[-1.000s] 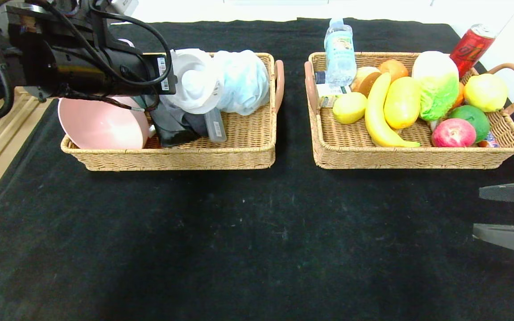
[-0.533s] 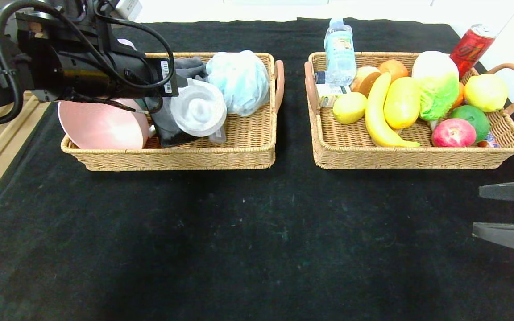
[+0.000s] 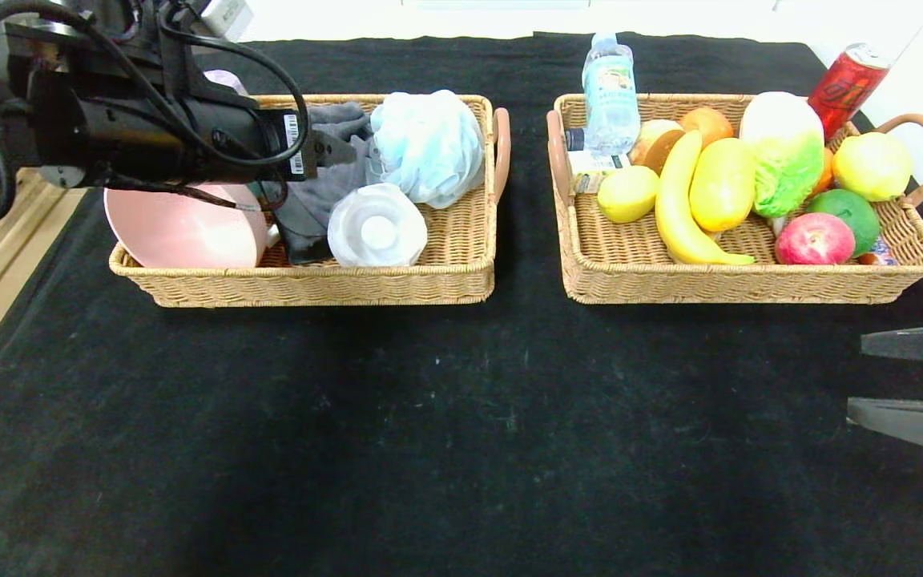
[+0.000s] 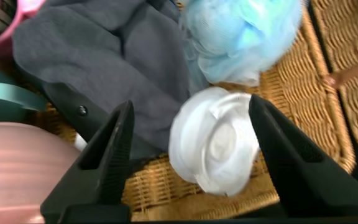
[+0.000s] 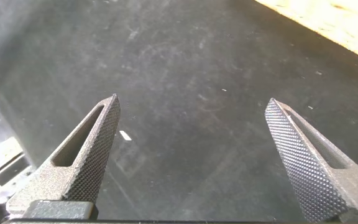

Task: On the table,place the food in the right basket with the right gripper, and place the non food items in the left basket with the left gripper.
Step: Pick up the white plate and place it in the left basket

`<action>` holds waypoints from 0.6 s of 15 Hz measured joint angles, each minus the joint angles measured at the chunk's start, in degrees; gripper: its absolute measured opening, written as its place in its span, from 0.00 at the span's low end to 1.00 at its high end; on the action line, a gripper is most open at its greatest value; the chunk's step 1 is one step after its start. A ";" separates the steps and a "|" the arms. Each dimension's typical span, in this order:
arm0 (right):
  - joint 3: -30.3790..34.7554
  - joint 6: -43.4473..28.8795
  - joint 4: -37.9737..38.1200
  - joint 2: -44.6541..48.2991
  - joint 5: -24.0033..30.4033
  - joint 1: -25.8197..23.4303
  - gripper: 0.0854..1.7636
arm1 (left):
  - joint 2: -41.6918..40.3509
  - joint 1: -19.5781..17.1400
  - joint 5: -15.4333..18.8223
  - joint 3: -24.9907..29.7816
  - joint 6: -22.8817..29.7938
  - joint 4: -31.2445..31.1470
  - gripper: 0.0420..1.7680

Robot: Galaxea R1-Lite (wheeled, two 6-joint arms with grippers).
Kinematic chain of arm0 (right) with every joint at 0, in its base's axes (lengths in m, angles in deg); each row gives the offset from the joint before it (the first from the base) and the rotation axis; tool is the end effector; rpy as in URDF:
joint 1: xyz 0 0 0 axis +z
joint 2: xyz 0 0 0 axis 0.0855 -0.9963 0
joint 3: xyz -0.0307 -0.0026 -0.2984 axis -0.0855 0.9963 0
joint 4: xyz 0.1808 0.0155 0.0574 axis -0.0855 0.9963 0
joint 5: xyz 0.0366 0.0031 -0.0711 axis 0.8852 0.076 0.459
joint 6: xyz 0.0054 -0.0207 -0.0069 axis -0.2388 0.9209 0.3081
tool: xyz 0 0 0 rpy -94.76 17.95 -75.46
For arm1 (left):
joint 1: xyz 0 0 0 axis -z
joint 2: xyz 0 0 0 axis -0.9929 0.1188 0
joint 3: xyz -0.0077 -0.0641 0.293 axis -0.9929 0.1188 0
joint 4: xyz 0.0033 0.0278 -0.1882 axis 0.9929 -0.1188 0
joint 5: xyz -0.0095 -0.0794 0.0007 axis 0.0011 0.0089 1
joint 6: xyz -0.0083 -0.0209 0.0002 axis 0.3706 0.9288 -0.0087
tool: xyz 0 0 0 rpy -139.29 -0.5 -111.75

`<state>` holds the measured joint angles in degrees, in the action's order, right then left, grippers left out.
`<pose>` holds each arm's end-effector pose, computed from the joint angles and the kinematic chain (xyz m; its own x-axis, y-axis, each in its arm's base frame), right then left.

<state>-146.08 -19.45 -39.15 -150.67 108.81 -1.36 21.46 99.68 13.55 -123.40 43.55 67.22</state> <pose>0.1510 0.0235 0.2720 0.6441 0.6719 -0.3657 -0.7000 0.7105 0.0725 0.3126 -0.0920 0.3425 0.9466 -0.2554 -0.1968 0.2513 0.9668 -0.0461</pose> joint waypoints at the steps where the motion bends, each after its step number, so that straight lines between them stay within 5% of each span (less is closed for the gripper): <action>1: -0.11 -0.04 -0.06 -0.20 -1.85 0.00 0.97 | -1.13 0.05 0.67 1.44 -0.15 -0.06 0.79; 9: 2.40 -5.90 -15.27 -1.19 -24.87 -0.22 0.97 | -13.18 1.27 0.41 15.86 -10.25 -0.05 0.90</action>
<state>-143.68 -25.35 -54.42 -151.86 83.94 -1.58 8.28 100.95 13.96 -107.54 33.30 67.17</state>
